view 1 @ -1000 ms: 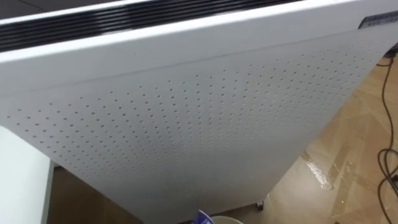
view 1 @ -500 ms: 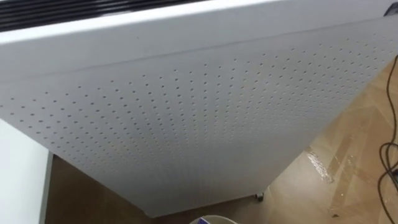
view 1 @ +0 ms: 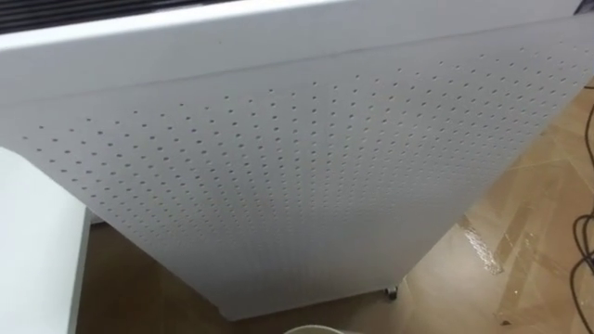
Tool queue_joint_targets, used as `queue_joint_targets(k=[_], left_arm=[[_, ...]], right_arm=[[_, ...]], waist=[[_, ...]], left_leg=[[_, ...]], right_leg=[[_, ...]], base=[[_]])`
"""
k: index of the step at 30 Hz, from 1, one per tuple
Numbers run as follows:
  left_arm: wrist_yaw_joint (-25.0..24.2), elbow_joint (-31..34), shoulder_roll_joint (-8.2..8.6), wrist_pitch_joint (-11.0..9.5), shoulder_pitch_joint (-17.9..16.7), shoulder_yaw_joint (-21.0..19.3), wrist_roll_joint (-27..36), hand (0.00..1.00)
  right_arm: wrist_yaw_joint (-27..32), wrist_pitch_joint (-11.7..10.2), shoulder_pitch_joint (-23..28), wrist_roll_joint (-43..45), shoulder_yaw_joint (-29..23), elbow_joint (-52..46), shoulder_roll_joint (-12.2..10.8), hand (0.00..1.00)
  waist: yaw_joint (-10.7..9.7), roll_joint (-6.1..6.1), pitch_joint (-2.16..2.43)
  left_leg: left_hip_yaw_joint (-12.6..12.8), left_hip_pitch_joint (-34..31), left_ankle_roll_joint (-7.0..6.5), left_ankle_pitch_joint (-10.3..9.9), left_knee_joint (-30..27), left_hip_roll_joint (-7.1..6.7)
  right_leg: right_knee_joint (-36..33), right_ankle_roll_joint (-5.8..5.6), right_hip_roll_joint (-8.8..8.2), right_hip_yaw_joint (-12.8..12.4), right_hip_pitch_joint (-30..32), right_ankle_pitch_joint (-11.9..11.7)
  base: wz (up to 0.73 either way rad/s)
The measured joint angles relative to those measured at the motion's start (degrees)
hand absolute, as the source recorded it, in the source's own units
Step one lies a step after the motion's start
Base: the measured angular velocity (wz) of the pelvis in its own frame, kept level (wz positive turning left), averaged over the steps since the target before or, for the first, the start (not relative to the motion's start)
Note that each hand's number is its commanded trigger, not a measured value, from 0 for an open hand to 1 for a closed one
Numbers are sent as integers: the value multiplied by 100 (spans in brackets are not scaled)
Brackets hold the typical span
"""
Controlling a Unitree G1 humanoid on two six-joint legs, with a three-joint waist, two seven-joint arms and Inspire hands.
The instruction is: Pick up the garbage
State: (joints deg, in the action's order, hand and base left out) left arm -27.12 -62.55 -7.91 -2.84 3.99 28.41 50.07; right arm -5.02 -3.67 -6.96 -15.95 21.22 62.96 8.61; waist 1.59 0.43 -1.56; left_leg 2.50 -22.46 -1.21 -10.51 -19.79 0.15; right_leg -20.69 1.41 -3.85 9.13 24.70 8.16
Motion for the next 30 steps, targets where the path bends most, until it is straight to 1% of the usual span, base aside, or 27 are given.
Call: queue_joint_targets(k=[8,14,16,18,20,24,26,28,30], left_arm=[[1,-163,-13,-128,22,-1,-25,0],[1,-171,-37,-138,22,-4,-42,0],[2,-169,-33,-147,24,-7,-130,0],[4,-169,-22,-172,23,-8,-255,0],[9,-170,-20,-195,22,-5,-372,0],[9,-162,-5,-254,30,-14,-679,0],[8,-168,-5,-252,31,-25,-695,0],[9,-220,-6,-248,31,-65,-720,0],[16,-324,-5,-246,18,-198,-866,0]], right_arm=[[2,2,-33,-50,1,118,2,100],[45,-1,-36,-53,0,143,15,100],[44,-2,-32,-53,-1,158,15,100],[44,-3,-33,-53,-2,189,17,100],[41,-6,-30,-51,0,194,27,100],[33,-15,-30,-49,-1,211,52,100],[33,-15,-32,-50,-4,241,56,100],[28,-12,-32,-67,-2,340,54,100],[15,2,6,-112,-13,425,60,100]], waist=[[9,5,1],[24,19,-2],[20,34,-4],[31,58,-18],[28,71,-11],[32,91,-11],[35,93,-10],[33,94,-13],[31,86,-20]], left_leg=[[-9,12,1,0,14,0],[-58,18,3,2,15,-2],[-77,29,4,2,15,-1],[-78,98,5,3,58,-3],[-82,125,8,13,106,-4],[-90,123,9,17,114,-12],[-90,146,9,17,117,-12],[-90,265,9,17,156,-11],[-92,490,15,24,268,-12]], right_leg=[[12,0,5,44,-47,0],[16,-7,-2,83,-80,5],[42,-6,0,104,-111,4],[78,-7,2,109,-169,4],[92,-12,-2,114,-186,8],[101,-14,0,118,-182,17],[110,-14,9,116,-210,17],[144,-18,5,123,-331,20],[220,-27,9,131,-546,26]], base=[[2],[4],[6],[0],[0],[0],[0],[0],[0]])
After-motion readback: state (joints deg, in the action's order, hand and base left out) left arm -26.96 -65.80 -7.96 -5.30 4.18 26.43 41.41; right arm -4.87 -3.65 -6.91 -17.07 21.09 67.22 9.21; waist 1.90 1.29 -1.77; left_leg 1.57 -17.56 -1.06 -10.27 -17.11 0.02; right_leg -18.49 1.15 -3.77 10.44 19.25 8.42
